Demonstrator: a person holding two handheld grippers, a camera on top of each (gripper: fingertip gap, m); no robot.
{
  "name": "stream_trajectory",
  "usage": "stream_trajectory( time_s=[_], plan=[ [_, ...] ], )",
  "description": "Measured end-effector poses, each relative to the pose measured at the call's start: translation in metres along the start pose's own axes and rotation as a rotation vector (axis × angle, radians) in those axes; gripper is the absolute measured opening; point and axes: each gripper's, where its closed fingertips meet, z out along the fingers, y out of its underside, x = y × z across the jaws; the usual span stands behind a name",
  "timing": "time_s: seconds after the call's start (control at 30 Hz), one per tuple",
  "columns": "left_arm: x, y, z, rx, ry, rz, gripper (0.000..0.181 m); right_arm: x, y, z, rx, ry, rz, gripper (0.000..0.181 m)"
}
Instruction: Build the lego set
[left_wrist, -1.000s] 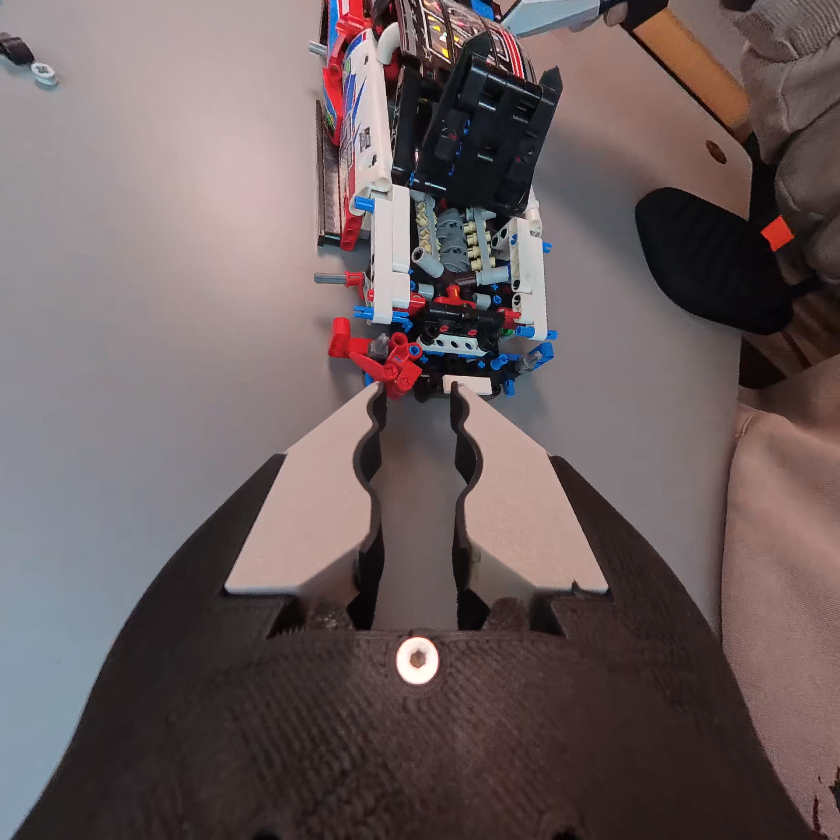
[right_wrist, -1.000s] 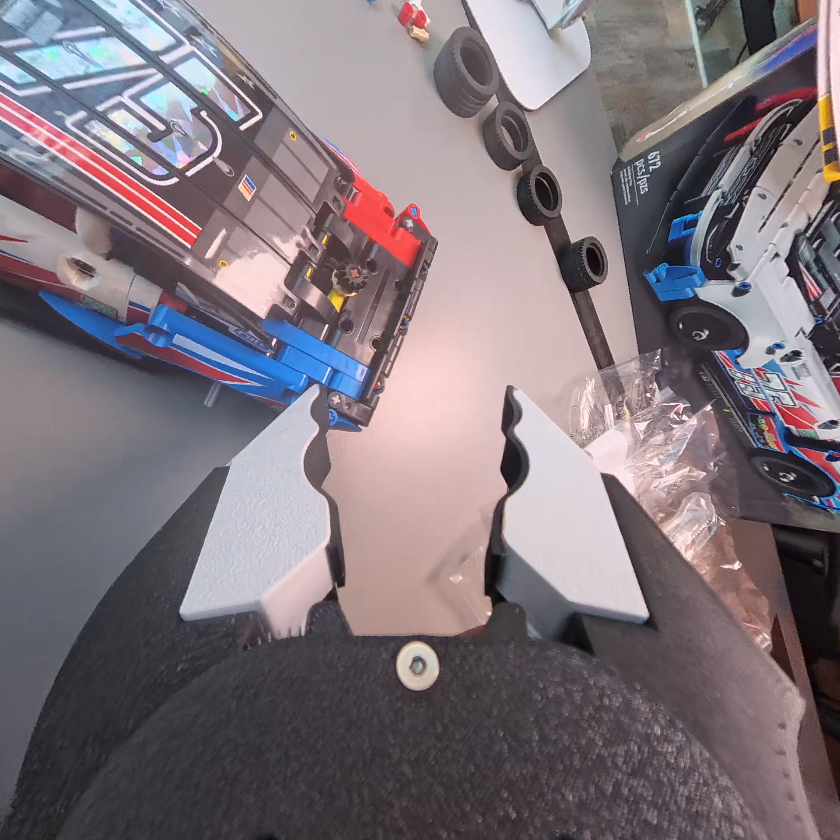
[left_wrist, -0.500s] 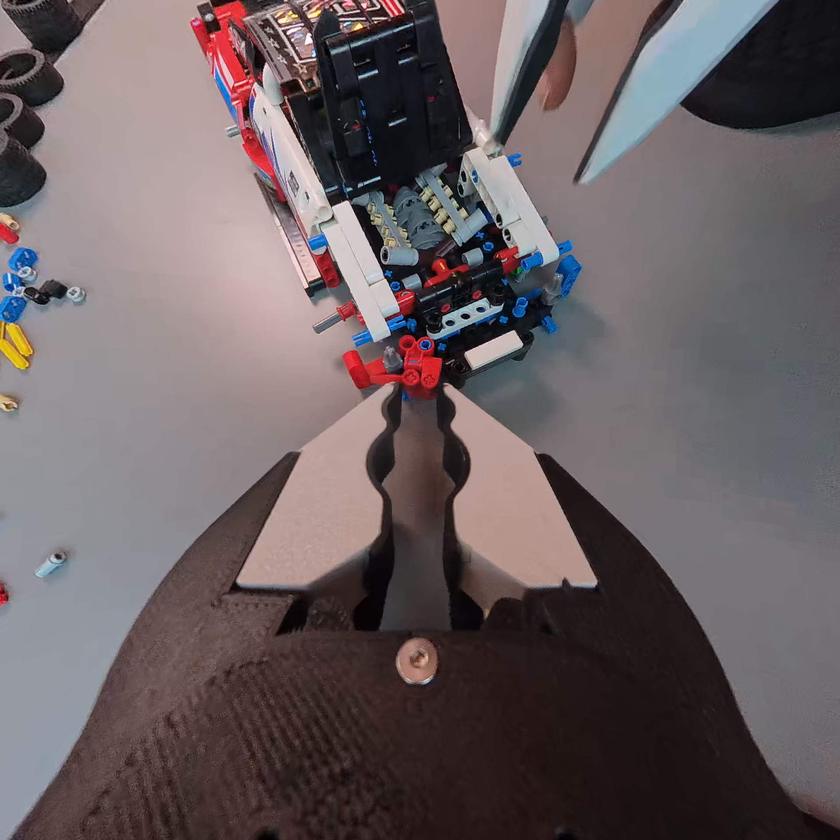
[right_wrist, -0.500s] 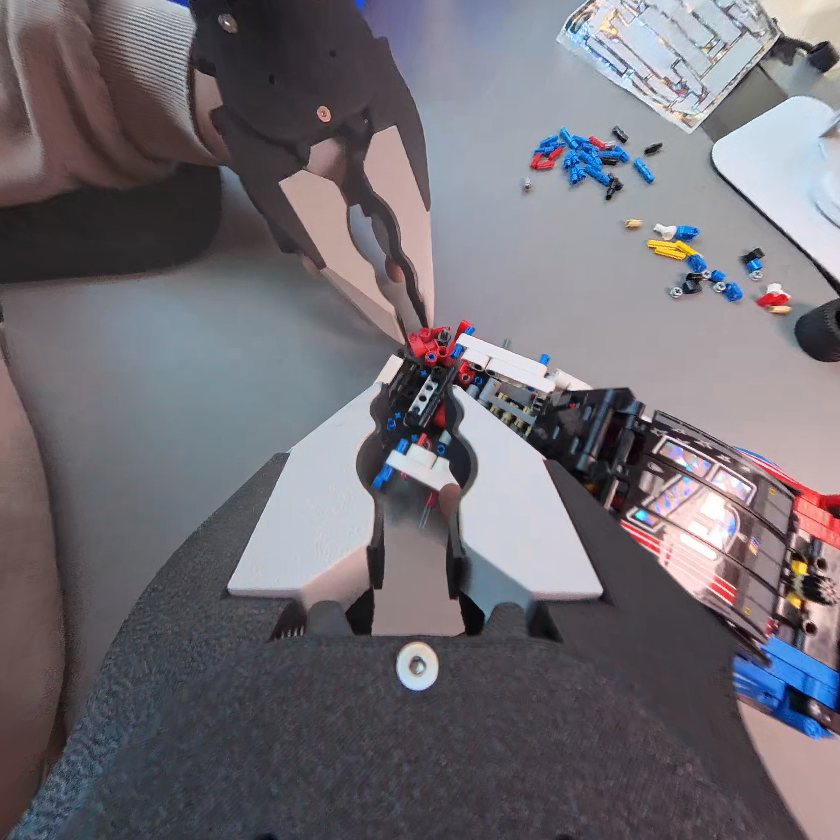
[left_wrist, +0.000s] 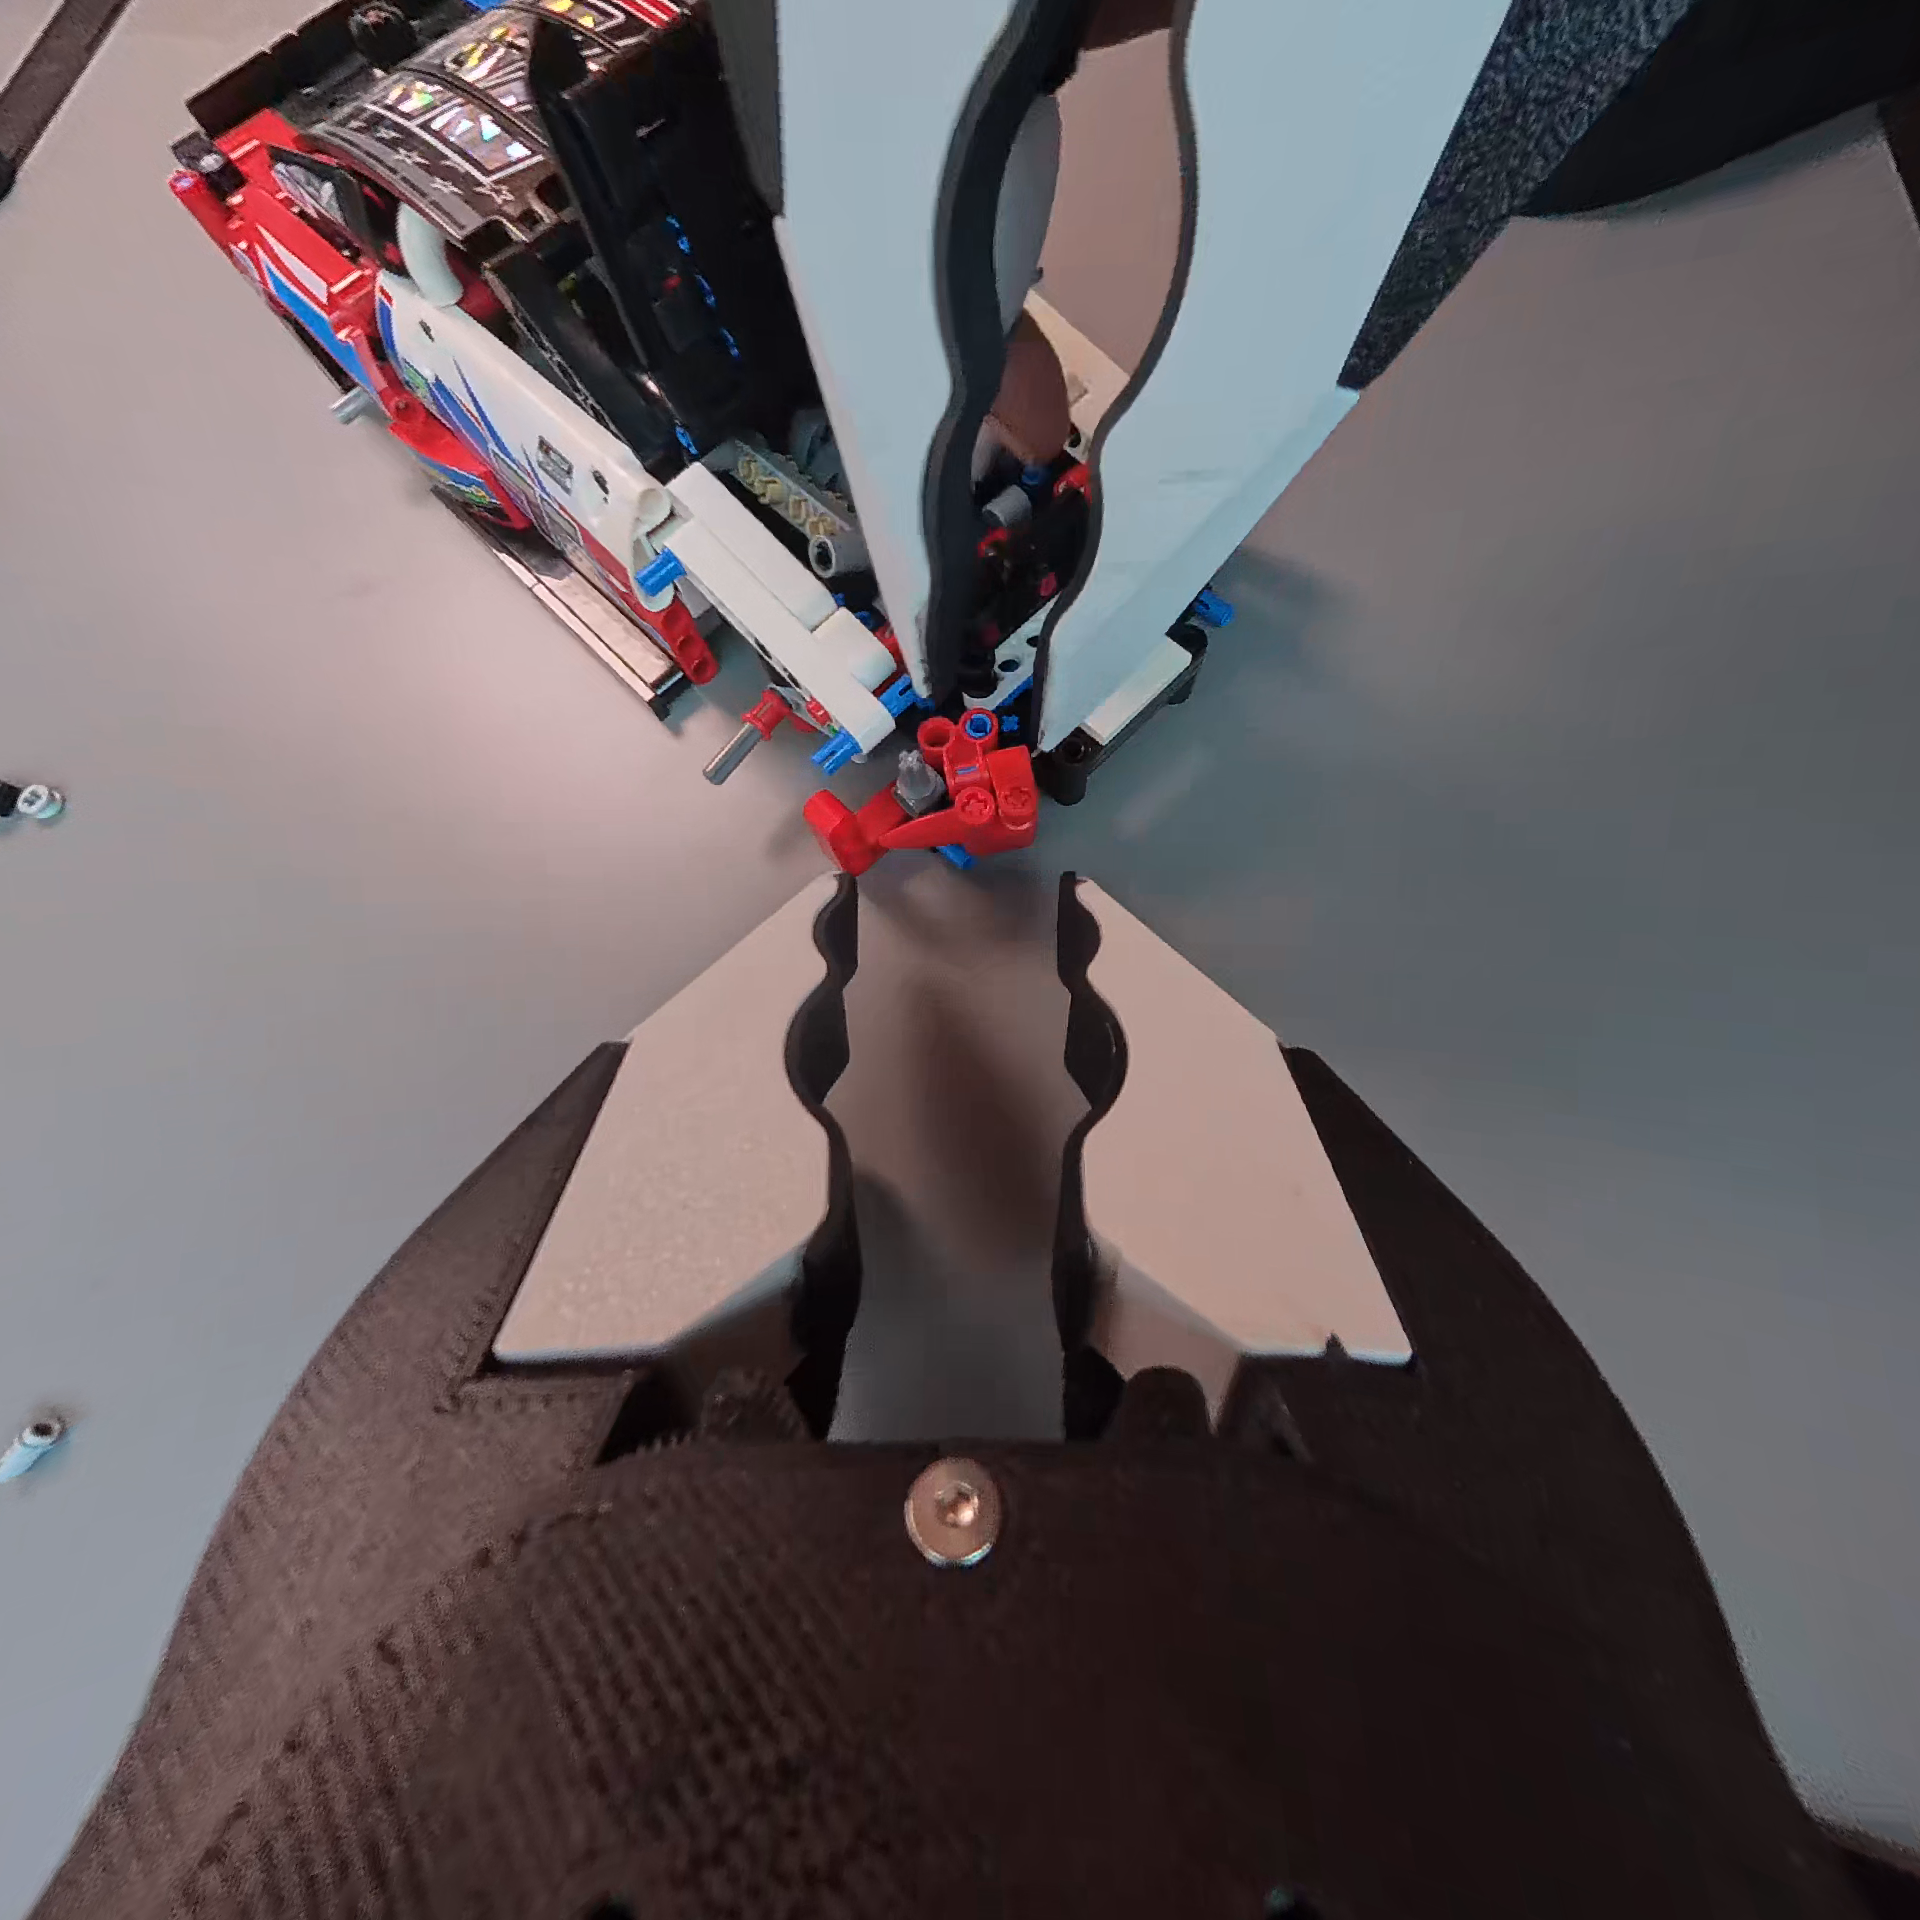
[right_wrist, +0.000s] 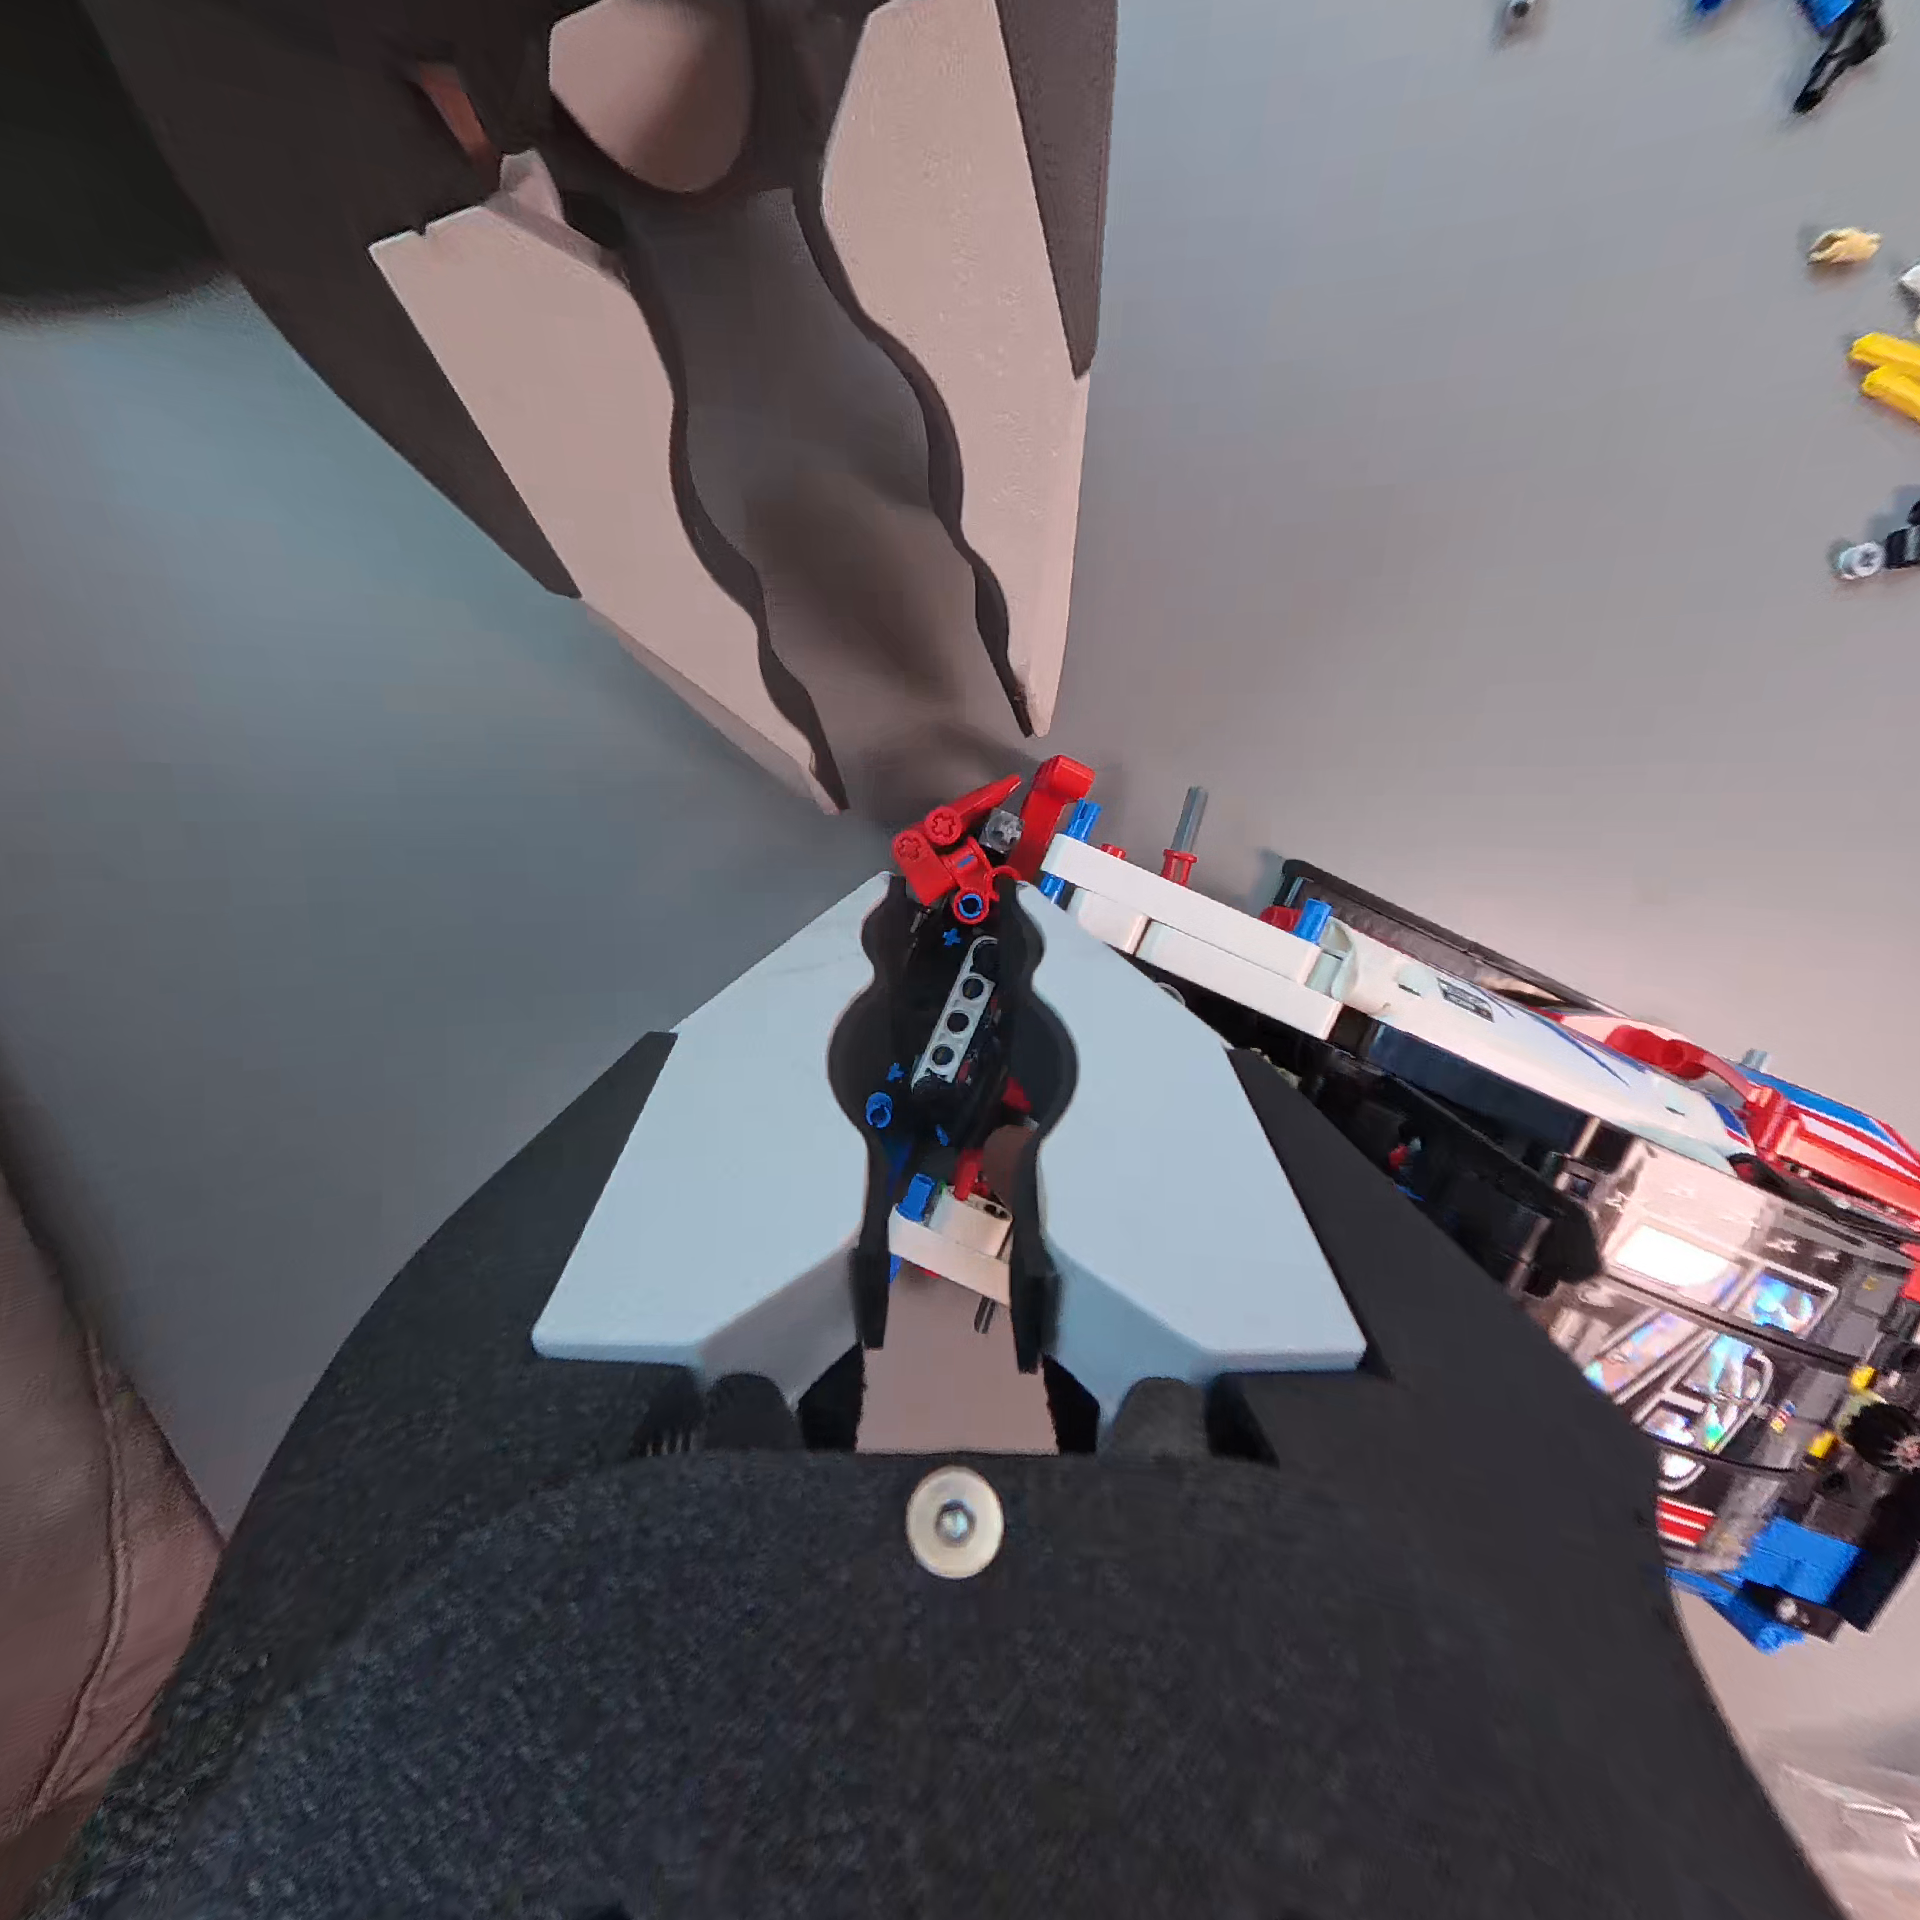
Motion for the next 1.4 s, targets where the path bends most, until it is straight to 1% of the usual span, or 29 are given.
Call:
stream_trajectory(
  time_s=[0.07,0.13,0.2,0.27,0.33,0.37,0.43,0.5,0.57,0.67,0.73,0.77,0.83,0.9,1.0,1.13,1.4],
  plan=[
    [0.000,0.000,0.005,-0.016,-0.003,0.025,0.039,-0.003,0.003,0.005,-0.052,-0.026,0.014,0.022],
    [0.002,0.000,0.009,-0.029,-0.001,0.022,0.036,-0.004,0.002,0.008,-0.068,-0.023,0.037,0.022],
    [0.006,-0.001,0.011,-0.026,0.004,0.019,0.037,-0.004,0.003,0.008,-0.095,-0.015,0.055,0.022],
    [0.009,-0.002,0.011,-0.012,0.016,0.017,0.038,-0.007,0.004,0.008,-0.118,-0.002,0.062,0.026],
    [0.015,-0.004,0.009,0.002,0.051,0.019,0.031,-0.008,0.006,0.004,-0.136,0.019,0.065,0.034],
    [0.018,-0.005,0.008,0.013,0.072,0.017,0.029,-0.008,0.006,0.002,-0.138,0.035,0.068,0.034],
    [0.014,-0.002,0.006,0.005,0.067,0.043,0.031,-0.012,0.008,0.003,-0.140,0.031,0.108,0.039],
    [0.001,0.003,0.004,-0.012,0.033,0.086,0.032,-0.012,0.008,0.006,-0.125,0.048,0.156,0.039],
    [-0.007,0.005,0.003,0.000,0.044,0.095,0.036,-0.009,0.007,0.008,-0.101,0.086,0.197,0.037],
    [-0.008,0.001,0.010,0.021,0.105,0.125,0.042,-0.005,0.006,0.009,-0.075,0.127,0.269,0.034],
    [-0.006,-0.004,0.014,0.039,0.120,0.170,0.045,-0.005,0.007,0.009,-0.081,0.153,0.287,0.034],
    [-0.004,-0.005,0.016,0.036,0.134,0.183,0.046,-0.003,0.008,0.009,-0.090,0.175,0.290,0.039],
    [-0.002,-0.007,0.018,0.035,0.143,0.189,0.049,-0.003,0.011,0.010,-0.099,0.200,0.302,0.038],
    [-0.002,-0.008,0.020,0.036,0.132,0.198,0.044,-0.004,0.013,0.013,-0.099,0.195,0.318,0.038],
    [0.000,-0.009,0.020,0.038,0.112,0.208,0.039,-0.001,0.017,0.012,-0.104,0.209,0.309,0.026],
    [0.002,-0.012,0.023,0.040,0.098,0.209,0.038,-0.003,0.019,0.011,-0.113,0.193,0.272,0.025],
    [0.005,-0.015,0.027,0.033,0.053,0.183,0.036,-0.004,0.022,0.007,-0.061,0.188,0.248,0.023]
  ],
)
